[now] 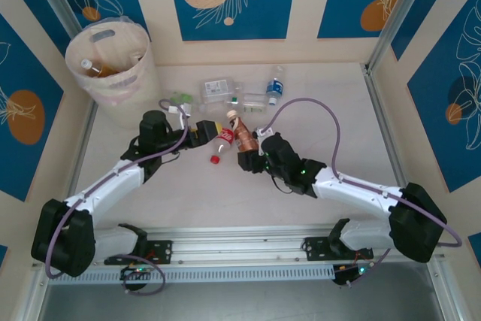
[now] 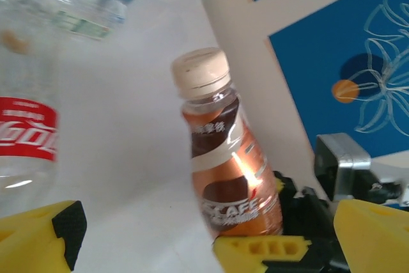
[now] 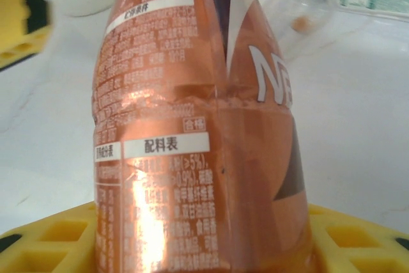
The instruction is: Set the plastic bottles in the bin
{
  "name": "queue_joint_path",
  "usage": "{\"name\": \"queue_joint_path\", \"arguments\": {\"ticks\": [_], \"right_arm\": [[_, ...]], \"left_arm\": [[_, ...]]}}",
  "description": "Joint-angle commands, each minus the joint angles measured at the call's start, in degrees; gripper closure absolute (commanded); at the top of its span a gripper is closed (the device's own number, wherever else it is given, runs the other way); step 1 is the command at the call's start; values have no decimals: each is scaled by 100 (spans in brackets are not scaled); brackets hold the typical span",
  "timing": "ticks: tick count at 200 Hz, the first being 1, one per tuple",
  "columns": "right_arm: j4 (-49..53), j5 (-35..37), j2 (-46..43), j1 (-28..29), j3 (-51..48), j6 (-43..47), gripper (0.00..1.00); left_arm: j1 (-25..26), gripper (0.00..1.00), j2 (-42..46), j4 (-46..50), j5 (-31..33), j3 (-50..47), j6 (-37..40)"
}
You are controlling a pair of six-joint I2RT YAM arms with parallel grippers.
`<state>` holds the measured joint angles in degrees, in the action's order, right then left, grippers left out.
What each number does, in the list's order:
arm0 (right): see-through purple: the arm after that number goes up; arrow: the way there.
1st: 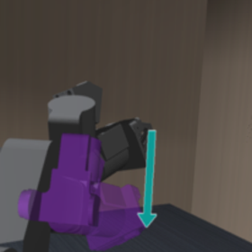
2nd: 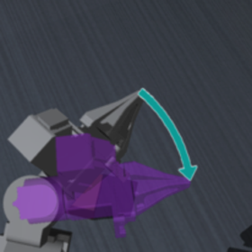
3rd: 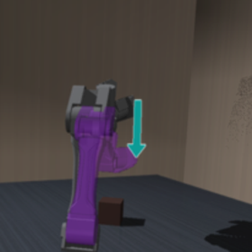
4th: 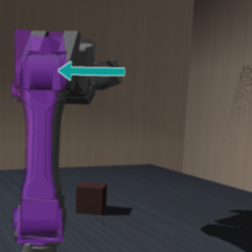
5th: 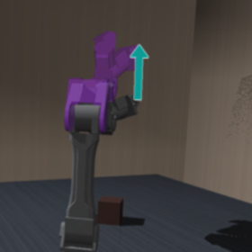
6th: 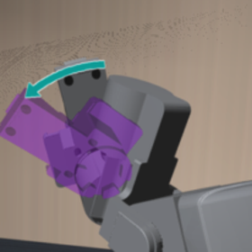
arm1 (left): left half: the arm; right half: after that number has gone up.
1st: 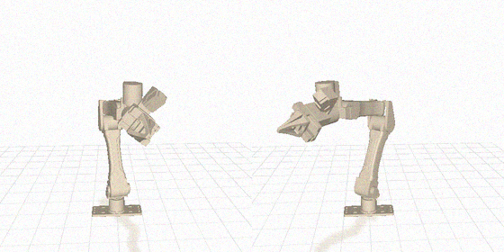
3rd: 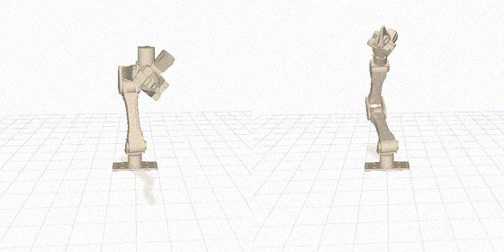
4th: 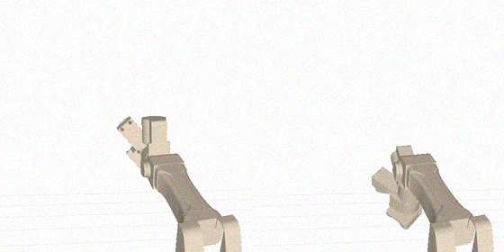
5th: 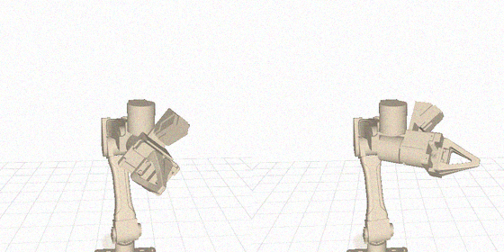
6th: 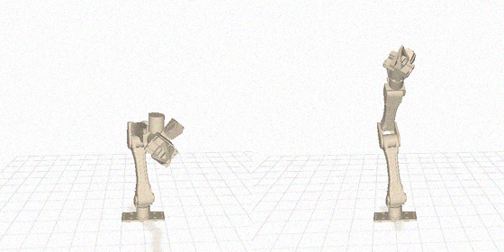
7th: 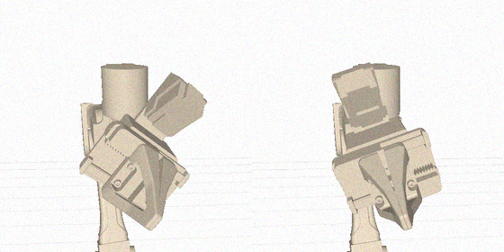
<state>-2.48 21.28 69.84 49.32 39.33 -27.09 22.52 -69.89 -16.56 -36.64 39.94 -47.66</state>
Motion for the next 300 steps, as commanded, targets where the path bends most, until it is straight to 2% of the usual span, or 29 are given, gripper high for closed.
{"name": "queue_joint_path", "arguments": {"ticks": [1, 25, 47, 87, 106, 135, 145, 168, 180, 227, 231, 252, 277, 300], "right_arm": [[-830, -836, -275, 25, -262, 442, 55], [-1010, -1234, -379, 33, -321, 417, 55], [-1193, -1732, -356, 43, -312, 492, 54], [-1496, -2435, -290, 57, -307, 584, 52], [-1354, -2602, -164, 53, -146, 652, 52], [-1465, -2743, 20, 19, -80, 675, 50], [-1462, -2845, 67, -14, -32, 680, 48], [-1262, -3012, 134, -122, 122, 731, 36], [-1082, -3047, 126, -226, 224, 765, 28], [-474, -3119, -270, -886, 569, 924, 5], [-488, -3086, -325, -965, 575, 932, 0], [-693, -2759, -503, -1401, 558, 757, 0], [-963, -1735, -491, -1844, 589, 342, 1], [-1081, -1185, -264, -2121, 739, 80, 1]], "left_arm": [[238, 0, -104, -656, -385, 220, -480], [443, 0, -110, -583, -113, 301, -470], [557, 1, -119, -278, 562, 288, -516], [586, 18, -147, -162, 1099, 273, -587], [588, 32, -223, -438, 979, 271, -647], [592, 52, -329, -335, 827, 461, -588], [594, 63, -304, -265, 941, 462, -547], [586, 88, -304, -14, 1167, 589, -414], [578, 95, -339, 80, 1250, 695, -346], [542, 100, -376, 606, 2206, 1255, 52], [543, 100, -349, 732, 2340, 1328, 143], [542, 100, -144, 993, 2988, 1529, 599], [542, 100, 252, 830, 3707, 1555, 1187], [535, 100, 575, 853, 4659, 1774, 1763]]}}
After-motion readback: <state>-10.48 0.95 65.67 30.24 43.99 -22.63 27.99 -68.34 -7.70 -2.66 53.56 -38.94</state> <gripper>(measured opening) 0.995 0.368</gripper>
